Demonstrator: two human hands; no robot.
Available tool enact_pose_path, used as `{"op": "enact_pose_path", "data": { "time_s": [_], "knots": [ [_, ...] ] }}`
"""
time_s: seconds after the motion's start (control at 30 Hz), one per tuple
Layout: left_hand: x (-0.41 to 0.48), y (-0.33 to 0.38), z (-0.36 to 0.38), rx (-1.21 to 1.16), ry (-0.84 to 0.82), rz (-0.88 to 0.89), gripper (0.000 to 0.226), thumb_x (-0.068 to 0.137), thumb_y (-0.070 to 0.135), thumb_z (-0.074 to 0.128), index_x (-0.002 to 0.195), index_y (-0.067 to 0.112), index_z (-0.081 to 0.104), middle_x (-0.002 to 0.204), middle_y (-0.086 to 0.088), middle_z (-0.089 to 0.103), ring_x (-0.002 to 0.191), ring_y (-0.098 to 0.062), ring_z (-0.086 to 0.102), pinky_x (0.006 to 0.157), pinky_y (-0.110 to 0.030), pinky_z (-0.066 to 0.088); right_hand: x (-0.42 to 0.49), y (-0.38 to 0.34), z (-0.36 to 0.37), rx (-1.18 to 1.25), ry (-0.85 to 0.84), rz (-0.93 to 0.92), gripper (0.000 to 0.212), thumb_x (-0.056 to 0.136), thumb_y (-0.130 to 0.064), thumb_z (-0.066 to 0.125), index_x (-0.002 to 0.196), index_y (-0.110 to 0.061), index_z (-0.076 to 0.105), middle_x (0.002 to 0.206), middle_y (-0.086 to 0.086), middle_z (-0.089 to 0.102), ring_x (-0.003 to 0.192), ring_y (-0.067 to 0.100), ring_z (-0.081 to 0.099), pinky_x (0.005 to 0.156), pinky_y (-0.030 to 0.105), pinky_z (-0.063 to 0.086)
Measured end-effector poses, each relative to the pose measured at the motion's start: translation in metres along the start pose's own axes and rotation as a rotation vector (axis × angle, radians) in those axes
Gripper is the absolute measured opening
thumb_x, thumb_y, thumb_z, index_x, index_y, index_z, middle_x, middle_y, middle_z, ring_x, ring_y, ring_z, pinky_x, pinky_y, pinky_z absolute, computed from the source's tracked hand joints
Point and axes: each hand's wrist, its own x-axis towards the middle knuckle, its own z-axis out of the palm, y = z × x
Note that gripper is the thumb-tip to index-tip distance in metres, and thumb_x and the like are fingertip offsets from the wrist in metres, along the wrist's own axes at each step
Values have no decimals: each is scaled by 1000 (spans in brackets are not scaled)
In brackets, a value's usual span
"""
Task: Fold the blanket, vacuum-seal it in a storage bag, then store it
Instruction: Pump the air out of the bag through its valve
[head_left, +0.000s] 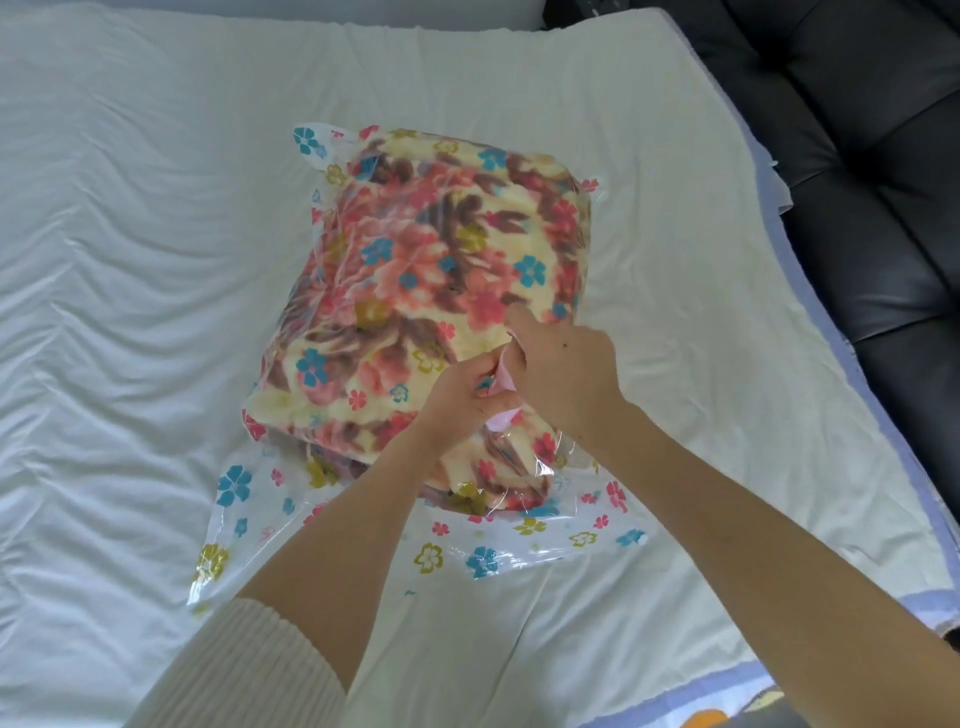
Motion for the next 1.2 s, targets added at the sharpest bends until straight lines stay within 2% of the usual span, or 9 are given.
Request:
{"op": "enact_pose_path", "data": {
  "time_s": [0.17, 0.23, 0.4, 0.6, 0.73, 0.83, 1.0, 1.13, 1.2],
  "knots": [
    [6, -1, -1, -23, -5, 4, 42, 78, 17, 74, 118, 14, 63, 103, 18, 66, 100, -1, 60, 88, -10, 42, 26, -14, -71, 144, 265, 49, 23, 82, -20, 44, 86, -17, 67, 51, 1, 51, 44, 23, 41, 47, 25, 29],
    [3, -1, 1, -22, -1, -11, 40, 78, 15, 74, 116, 10, 64, 96, 21, 67, 94, 3, 61, 88, -11, 42, 10, -14, -56, 233, 318, 156, 26, 80, -19, 44, 88, -18, 69, 48, 1, 49, 42, 18, 36, 47, 22, 28],
    [-2, 0, 0, -17, 25, -7, 22, 79, 12, 71, 99, 19, 66, 90, 11, 71, 88, 0, 63, 77, -7, 43, -3, -6, 5, 23, 29, 7, 35, 73, -19, 31, 72, -18, 66, 43, -9, 12, 32, 17, 20, 44, 13, 3],
    [0, 4, -2, -44, 5, -10, 39, 78, 11, 72, 116, 14, 64, 98, 20, 66, 96, 3, 60, 85, -9, 44, 18, -22, -71, 186, 324, 49, 20, 81, -19, 49, 85, -19, 69, 46, -2, 50, 39, 21, 39, 43, 22, 30],
    [-2, 3, 3, 6, 3, 17, 29, 79, 7, 71, 107, 9, 64, 90, 19, 64, 79, 21, 56, 71, -1, 38, -5, -4, -2, 46, 15, 102, 13, 63, -15, 72, 74, -16, 65, 42, -11, 8, 33, 10, 13, 39, 9, 10],
    [0, 3, 1, -7, 3, 8, 36, 78, 12, 74, 112, 11, 64, 97, 17, 65, 84, 20, 57, 76, -2, 40, 7, -9, -28, 18, -133, 47, 24, 73, -35, 59, 90, -18, 64, 51, -5, 38, 47, 21, 43, 45, 23, 25],
    [1, 5, 1, -12, -7, 8, 42, 78, 14, 74, 118, 10, 64, 100, 16, 65, 86, 19, 56, 79, -1, 39, 12, -14, -62, 280, 345, 228, 25, 78, -22, 47, 91, -24, 69, 51, -3, 51, 47, 22, 45, 49, 25, 33],
    [-3, 4, 1, 25, -8, -14, 22, 79, 6, 70, 94, 22, 65, 87, 15, 68, 88, 8, 61, 74, -6, 40, -13, -21, 16, 90, -67, 150, 35, 82, -18, 31, 92, -15, 65, 43, -9, 24, 36, 13, 22, 40, 22, 23],
    [-4, 6, 0, 10, -1, -8, 22, 78, 6, 71, 97, 17, 66, 86, 19, 66, 83, 12, 60, 73, -4, 40, -2, -16, -7, 107, -110, 120, 39, 79, -24, 29, 92, -14, 65, 47, -3, 36, 43, 20, 33, 44, 27, 34]
  ]
}}
